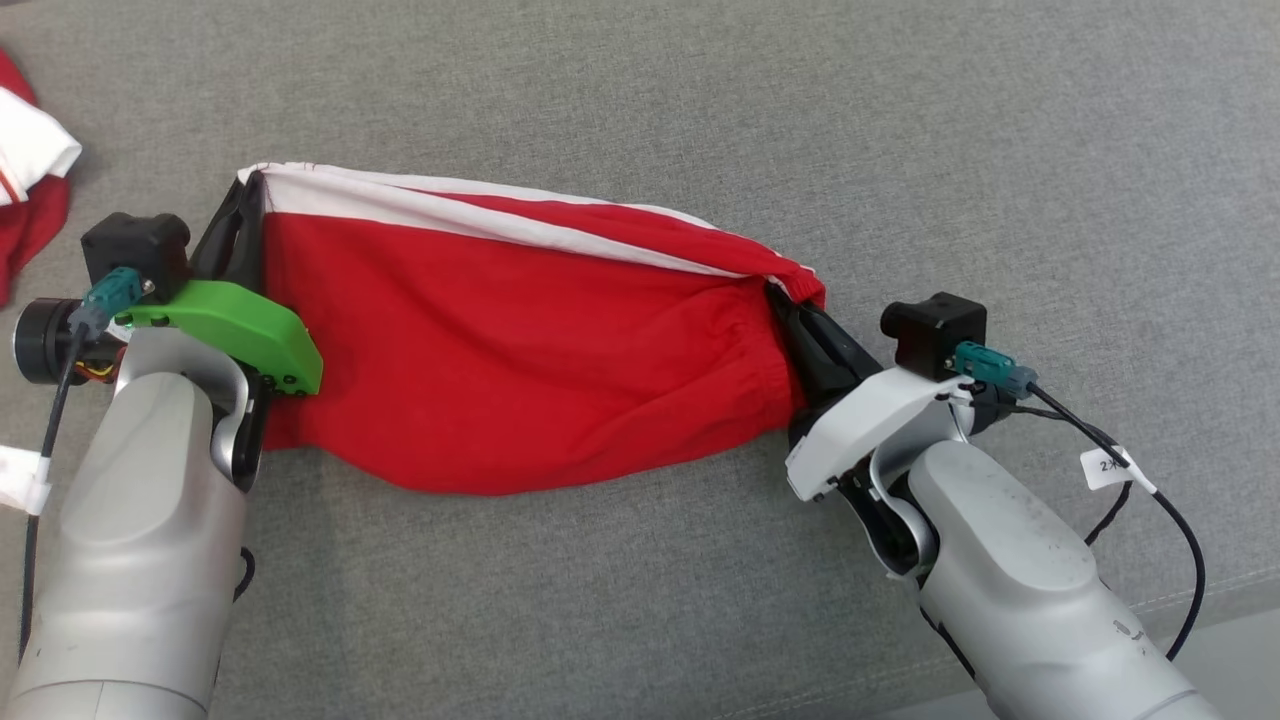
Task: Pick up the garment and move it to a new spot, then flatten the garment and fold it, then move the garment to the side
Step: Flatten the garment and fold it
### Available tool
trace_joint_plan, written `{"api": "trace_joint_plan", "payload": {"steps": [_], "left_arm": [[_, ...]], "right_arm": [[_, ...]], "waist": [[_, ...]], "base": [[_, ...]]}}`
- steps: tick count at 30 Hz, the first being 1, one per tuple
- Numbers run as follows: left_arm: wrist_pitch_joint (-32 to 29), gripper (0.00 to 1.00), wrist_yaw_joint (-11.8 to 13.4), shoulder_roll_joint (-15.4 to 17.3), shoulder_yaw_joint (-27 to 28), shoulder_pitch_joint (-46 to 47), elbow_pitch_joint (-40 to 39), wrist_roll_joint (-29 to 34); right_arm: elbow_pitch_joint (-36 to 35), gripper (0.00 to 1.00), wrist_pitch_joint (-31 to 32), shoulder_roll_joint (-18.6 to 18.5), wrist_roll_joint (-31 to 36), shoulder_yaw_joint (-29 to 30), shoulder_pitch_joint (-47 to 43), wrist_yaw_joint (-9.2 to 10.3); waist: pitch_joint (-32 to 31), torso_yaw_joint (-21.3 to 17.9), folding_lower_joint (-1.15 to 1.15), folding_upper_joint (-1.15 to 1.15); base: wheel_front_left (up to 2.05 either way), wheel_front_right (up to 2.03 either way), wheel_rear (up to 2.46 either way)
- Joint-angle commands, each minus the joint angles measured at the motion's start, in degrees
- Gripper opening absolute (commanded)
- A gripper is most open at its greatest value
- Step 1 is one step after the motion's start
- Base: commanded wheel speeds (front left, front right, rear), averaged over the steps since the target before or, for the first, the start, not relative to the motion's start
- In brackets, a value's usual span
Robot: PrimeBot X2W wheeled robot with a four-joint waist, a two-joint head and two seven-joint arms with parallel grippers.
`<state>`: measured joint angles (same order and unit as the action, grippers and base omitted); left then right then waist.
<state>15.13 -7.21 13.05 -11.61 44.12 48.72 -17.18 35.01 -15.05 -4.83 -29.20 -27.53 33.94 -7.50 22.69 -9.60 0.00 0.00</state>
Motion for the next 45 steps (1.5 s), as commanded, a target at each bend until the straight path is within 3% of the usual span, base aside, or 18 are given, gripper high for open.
{"api": "trace_joint_plan", "payload": {"steps": [1,3,4,5,6,7,13,25,31,40,45], "left_arm": [[-0.08,0.00,0.35,0.16,0.02,1.89,1.53,0.05],[-0.12,0.00,0.37,-0.19,-0.07,3.26,3.78,-0.15],[-0.13,0.20,0.50,-0.50,-0.05,3.81,4.94,-0.37],[-0.13,0.44,0.49,-0.69,-0.20,4.23,5.66,-0.34],[-0.11,0.87,0.46,-0.87,-0.36,4.72,6.47,-0.31],[-0.10,1.00,0.43,-1.07,-0.40,4.94,7.01,-0.44],[-0.01,1.00,0.15,-2.41,-0.54,4.14,8.14,-1.35],[-0.01,1.00,-0.26,-3.48,-1.88,-6.22,3.61,-5.27],[-2.99,1.00,-0.28,-2.96,-3.59,-10.18,3.46,-7.97],[-9.06,1.00,-0.27,-2.86,-6.11,-12.61,2.86,-11.48],[-10.44,1.00,1.21,-2.27,-5.81,-12.72,3.97,-11.97]], "right_arm": [[0.62,0.00,-0.18,0.16,-0.17,0.12,1.04,0.02],[0.94,0.37,-0.18,0.50,-0.08,0.57,1.62,0.02],[0.82,0.98,-0.18,0.66,-0.15,0.95,1.73,0.02],[0.75,1.00,-0.18,0.77,-0.04,1.26,1.67,0.02],[0.77,1.00,-0.18,0.91,0.20,1.60,1.46,0.02],[0.66,1.00,-0.18,1.01,0.41,2.08,1.21,0.02],[-1.06,1.00,-0.18,1.43,2.10,5.68,-1.73,0.02],[-6.52,1.00,-0.19,0.22,8.52,14.89,-12.79,0.01],[-11.77,1.00,-0.19,0.84,11.47,19.66,-17.33,0.01],[-16.37,1.00,0.54,1.65,12.38,20.12,-19.83,0.01],[-17.74,1.00,0.80,1.76,12.55,20.23,-20.25,0.01]], "waist": [[0.55,-0.45,0.00,0.00],[0.75,-0.52,0.00,0.00],[0.74,-0.51,0.00,0.00],[0.67,-0.48,0.00,0.00],[0.51,-0.43,0.00,0.00],[0.32,-0.37,0.00,0.00],[-1.81,0.63,0.00,0.00],[-8.75,3.49,0.00,0.00],[-11.00,3.51,0.00,0.00],[-10.82,2.07,0.00,0.00],[-10.18,1.26,0.00,0.00]], "base": [[0.00,0.00,0.00],[0.00,0.00,0.00],[0.00,0.00,0.00],[0.00,0.00,0.00],[0.00,0.00,0.00],[0.00,0.00,0.00],[0.00,0.00,0.00],[0.00,0.00,0.00],[0.00,0.00,0.00],[0.00,0.00,0.00],[0.00,0.00,0.00]]}}
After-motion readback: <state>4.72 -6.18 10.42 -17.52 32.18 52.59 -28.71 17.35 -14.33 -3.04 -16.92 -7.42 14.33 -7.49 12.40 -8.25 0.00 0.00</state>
